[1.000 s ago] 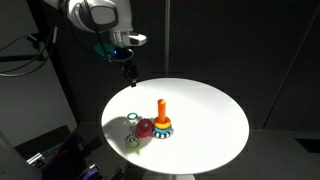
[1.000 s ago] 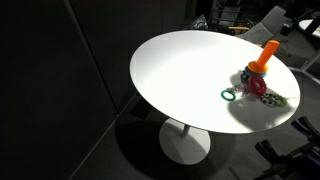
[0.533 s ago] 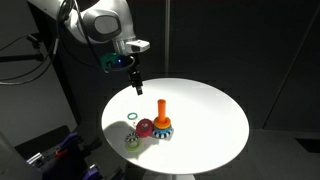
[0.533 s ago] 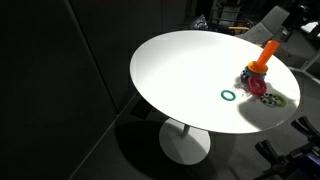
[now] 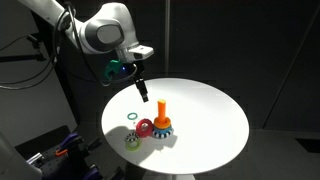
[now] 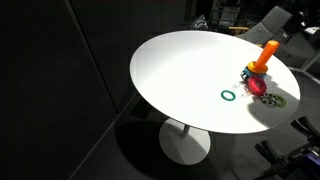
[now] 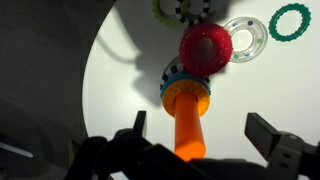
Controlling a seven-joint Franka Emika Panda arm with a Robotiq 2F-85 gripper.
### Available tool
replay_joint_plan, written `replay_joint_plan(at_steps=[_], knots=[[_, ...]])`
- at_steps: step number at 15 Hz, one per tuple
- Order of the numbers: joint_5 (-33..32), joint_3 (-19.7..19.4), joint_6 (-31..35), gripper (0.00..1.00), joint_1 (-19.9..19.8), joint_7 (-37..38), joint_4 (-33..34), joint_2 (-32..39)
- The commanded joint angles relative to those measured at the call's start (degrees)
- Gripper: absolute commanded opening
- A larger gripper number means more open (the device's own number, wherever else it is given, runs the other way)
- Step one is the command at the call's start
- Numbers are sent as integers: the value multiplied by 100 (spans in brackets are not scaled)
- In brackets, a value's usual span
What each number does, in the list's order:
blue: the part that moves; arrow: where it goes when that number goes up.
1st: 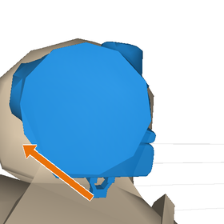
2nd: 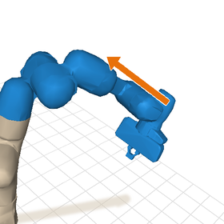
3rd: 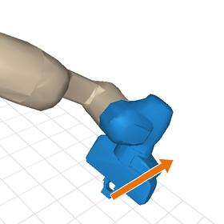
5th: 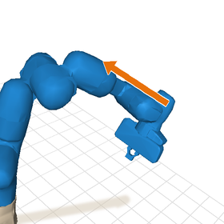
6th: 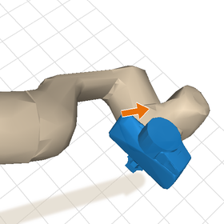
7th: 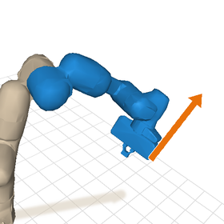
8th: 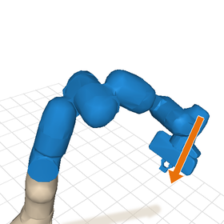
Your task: Put the orange ring on the table
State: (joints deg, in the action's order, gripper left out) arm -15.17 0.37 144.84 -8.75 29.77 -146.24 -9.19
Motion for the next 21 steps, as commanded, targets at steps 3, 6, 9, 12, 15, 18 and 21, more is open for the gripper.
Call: replay_joint_plan(at_steps=[3,6,9,12,15,18,21], knots=[[-335,-66,483,100,-116,305,-102,193],[-150,-96,380,100,-39,117,-72,190],[-150,-95,382,100,-38,117,-72,189],[-130,-119,420,100,-47,65,-71,219],[-127,-211,661,100,-102,14,-126,270],[-16,-366,957,100,-117,-146,-202,356],[307,-519,1286,100,-79,-505,-298,481]])
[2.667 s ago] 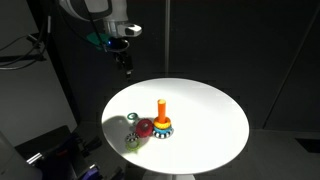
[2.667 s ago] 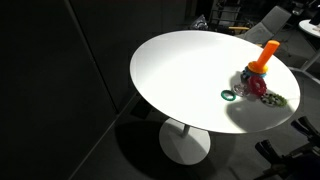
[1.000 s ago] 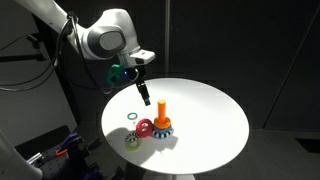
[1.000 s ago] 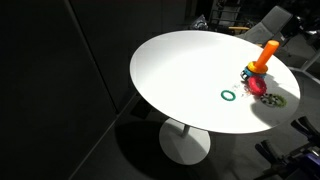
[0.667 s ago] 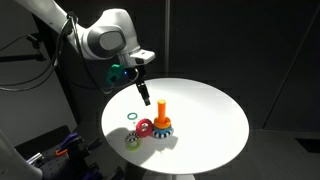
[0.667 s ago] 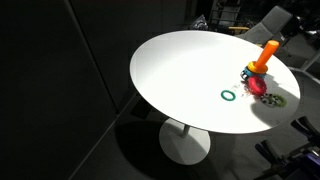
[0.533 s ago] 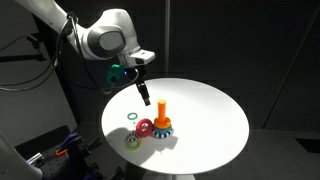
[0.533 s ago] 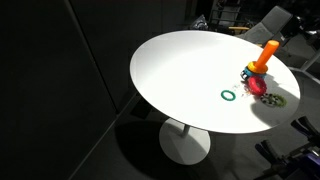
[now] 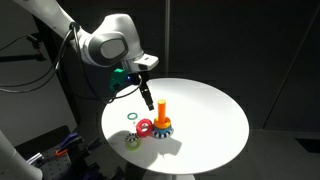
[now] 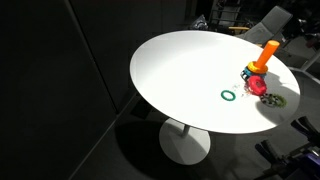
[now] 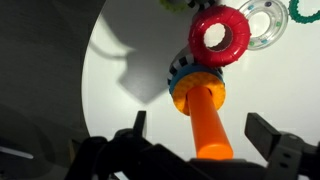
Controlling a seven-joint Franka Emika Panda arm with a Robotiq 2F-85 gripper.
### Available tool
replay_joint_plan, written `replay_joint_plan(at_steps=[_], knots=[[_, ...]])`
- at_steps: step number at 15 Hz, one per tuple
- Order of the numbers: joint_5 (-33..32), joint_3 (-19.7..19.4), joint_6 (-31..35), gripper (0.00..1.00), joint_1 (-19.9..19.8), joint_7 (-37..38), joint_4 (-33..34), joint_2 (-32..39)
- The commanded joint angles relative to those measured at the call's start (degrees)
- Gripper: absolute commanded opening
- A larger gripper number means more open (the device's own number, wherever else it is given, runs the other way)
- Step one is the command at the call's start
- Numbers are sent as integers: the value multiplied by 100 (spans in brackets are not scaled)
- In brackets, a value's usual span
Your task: Put the orange ring on the table
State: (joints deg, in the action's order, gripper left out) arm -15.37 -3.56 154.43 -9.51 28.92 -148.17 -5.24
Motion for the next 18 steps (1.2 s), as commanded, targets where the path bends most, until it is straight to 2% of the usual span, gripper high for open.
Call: replay_joint_plan(at_steps=[1,9,18], knots=[[506,-167,416,100,18,-586,-137,142],[1563,-223,1216,100,121,-1435,-223,625],[1385,-437,1974,100,407,-1221,-64,1443]])
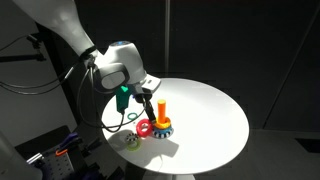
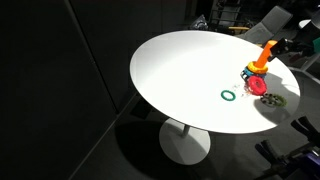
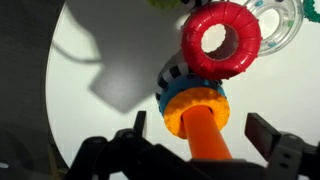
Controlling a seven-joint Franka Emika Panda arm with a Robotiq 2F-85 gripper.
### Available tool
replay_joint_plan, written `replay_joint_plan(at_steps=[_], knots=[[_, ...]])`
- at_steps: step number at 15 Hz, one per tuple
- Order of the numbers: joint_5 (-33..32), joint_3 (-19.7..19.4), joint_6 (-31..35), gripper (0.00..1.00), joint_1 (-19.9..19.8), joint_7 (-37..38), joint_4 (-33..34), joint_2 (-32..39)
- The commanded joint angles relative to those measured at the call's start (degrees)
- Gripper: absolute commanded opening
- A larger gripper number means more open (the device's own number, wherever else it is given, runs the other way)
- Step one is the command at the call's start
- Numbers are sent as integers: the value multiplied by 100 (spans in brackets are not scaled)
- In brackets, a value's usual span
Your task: Put the orange ring on the table
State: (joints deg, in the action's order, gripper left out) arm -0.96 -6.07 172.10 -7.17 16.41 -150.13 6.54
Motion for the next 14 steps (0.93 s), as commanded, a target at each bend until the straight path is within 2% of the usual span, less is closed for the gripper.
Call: replay_joint_plan(at_steps=[1,14], knots=[[-36,-233,277,100,233,20,157,357],[211,-1150,861,100,1384,34,560,1344]])
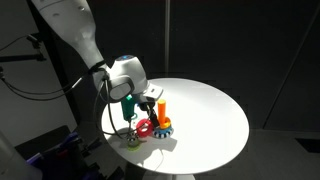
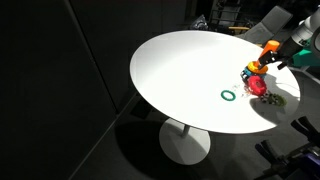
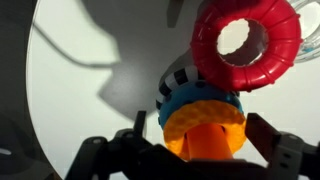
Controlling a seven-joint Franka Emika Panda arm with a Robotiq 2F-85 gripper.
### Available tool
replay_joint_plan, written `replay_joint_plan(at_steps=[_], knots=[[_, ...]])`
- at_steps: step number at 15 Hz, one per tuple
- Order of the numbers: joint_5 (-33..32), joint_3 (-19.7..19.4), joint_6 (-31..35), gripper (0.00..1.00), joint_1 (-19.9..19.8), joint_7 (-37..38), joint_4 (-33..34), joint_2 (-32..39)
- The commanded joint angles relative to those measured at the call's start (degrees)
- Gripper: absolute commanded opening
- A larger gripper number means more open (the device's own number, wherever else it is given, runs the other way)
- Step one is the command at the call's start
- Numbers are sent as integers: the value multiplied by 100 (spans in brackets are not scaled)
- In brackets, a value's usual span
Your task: Put the orange ring on the table
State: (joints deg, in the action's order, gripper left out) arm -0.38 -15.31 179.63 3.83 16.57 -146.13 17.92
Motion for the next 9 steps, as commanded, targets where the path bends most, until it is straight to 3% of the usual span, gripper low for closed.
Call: replay_joint_plan(at_steps=[1,9], knots=[[197,-262,136,100,354,9,174,246],[521,-565,362,100,935,-16,285,562]])
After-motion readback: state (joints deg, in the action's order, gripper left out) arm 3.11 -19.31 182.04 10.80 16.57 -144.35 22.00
